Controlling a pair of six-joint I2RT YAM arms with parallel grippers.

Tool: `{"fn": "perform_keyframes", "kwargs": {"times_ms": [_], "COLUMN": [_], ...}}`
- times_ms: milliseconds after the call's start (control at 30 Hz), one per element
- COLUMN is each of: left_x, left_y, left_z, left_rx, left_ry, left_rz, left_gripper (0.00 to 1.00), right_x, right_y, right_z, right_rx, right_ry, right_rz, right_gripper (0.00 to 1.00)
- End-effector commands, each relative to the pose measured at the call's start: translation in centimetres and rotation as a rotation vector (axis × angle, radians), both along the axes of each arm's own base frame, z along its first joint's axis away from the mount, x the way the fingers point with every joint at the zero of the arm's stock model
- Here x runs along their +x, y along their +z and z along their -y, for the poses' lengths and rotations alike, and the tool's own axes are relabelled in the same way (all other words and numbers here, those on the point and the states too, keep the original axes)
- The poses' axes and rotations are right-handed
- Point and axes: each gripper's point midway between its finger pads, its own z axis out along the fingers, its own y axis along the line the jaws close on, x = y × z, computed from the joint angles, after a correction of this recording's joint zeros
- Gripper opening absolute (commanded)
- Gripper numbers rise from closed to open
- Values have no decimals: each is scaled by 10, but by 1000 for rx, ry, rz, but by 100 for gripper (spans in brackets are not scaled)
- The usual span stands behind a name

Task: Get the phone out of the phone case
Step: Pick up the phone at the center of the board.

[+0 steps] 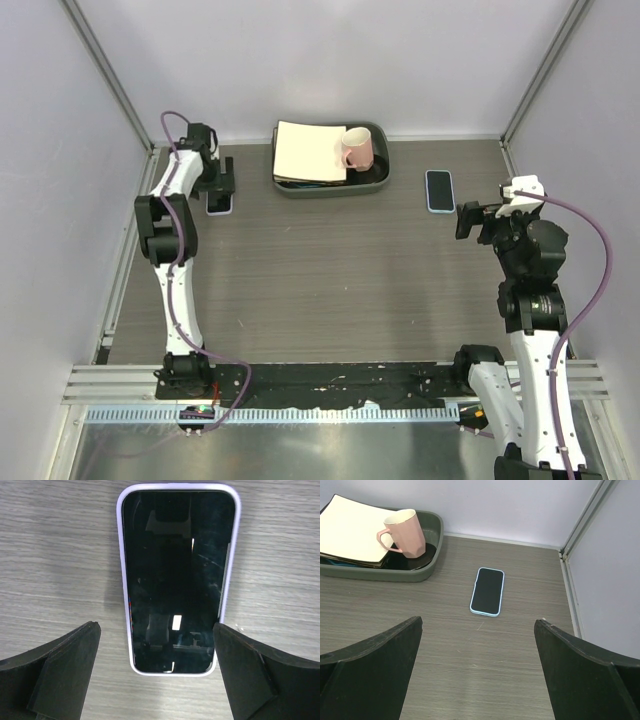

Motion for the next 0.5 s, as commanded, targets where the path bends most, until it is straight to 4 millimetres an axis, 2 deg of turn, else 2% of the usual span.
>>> {"fn": "perform_keyframes", "kwargs": {"times_ms": [0, 300, 333, 467], "left_x": [0, 4, 8, 11], "left_y": [-6, -3, 4, 12], "left_z": [2, 6, 6, 12], "left_rx": [-20, -35, -43, -63], "left_ry": [0, -1, -1, -15], "left_rz": [-41, -14, 18, 57], "left_gripper": [100, 100, 100, 100], "right_x": [3, 5, 5, 5], "right_y": [10, 7, 7, 6], "right_z": [2, 4, 4, 5], "right_rx": [-11, -14, -14, -15], "right_ry": [0, -9, -9, -11], "right_rz": [35, 23, 24, 22], "right_gripper": [100, 100, 100, 100]}}
